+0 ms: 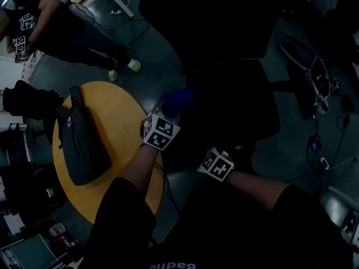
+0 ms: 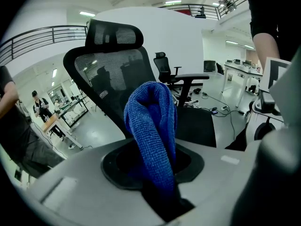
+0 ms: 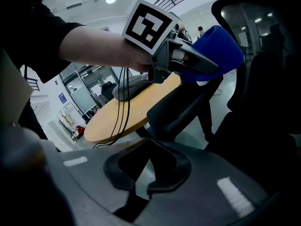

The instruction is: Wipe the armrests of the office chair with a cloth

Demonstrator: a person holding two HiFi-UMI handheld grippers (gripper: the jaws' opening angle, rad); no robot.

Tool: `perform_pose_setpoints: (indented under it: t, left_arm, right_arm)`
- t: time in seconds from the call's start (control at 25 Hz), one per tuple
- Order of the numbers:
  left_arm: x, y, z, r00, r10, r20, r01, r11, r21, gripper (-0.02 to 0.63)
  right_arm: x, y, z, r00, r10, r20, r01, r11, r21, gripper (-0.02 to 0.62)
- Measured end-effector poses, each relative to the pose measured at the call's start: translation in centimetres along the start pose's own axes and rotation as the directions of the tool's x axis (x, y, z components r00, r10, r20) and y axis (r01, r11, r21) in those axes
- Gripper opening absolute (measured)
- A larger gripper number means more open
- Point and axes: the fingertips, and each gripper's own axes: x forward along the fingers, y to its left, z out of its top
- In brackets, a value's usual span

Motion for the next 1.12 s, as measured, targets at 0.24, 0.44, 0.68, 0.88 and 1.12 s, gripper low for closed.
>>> perform_pose_setpoints:
  t: [0.24, 0.44, 0.68, 0.88, 1.12]
  left_arm:
    - [-0.9, -1.4, -0.5, 1.000, -0.011, 0.009, 0.011, 1.000, -0.002, 0.130]
    - [-1.7, -3.1, -0.8, 1.000, -0.024, 0.011, 0.024, 1.000, 0.001, 0.129]
    - [-3.0, -5.6, -1.3, 0.999, -0.040, 0.016, 0.040, 0.999, -0.012, 0.129]
    - [-4.3, -8.0, -2.0, 0.998, -0.059, 0.027, 0.059, 0.998, -0.010, 0.129]
    - [-5.6, -10.2, -2.7, 0.997, -0.067, 0.038, 0.068, 0.998, -0.018, 0.129]
  right_arm:
    - [0.2, -0.1, 0.1, 1.000, -0.014, 0.004, 0.014, 1.000, 0.011, 0.005]
    - [0.2, -0.2, 0.0, 1.000, -0.024, -0.003, 0.024, 1.000, 0.018, 0.005]
    - [0.3, -0.3, -0.1, 0.999, -0.041, -0.017, 0.041, 0.999, 0.027, 0.005]
    - [0.3, -0.4, -0.3, 0.998, -0.055, -0.029, 0.056, 0.998, 0.033, 0.005]
    - [0.5, -0.7, -0.4, 0.996, -0.079, -0.029, 0.080, 0.996, 0.041, 0.005]
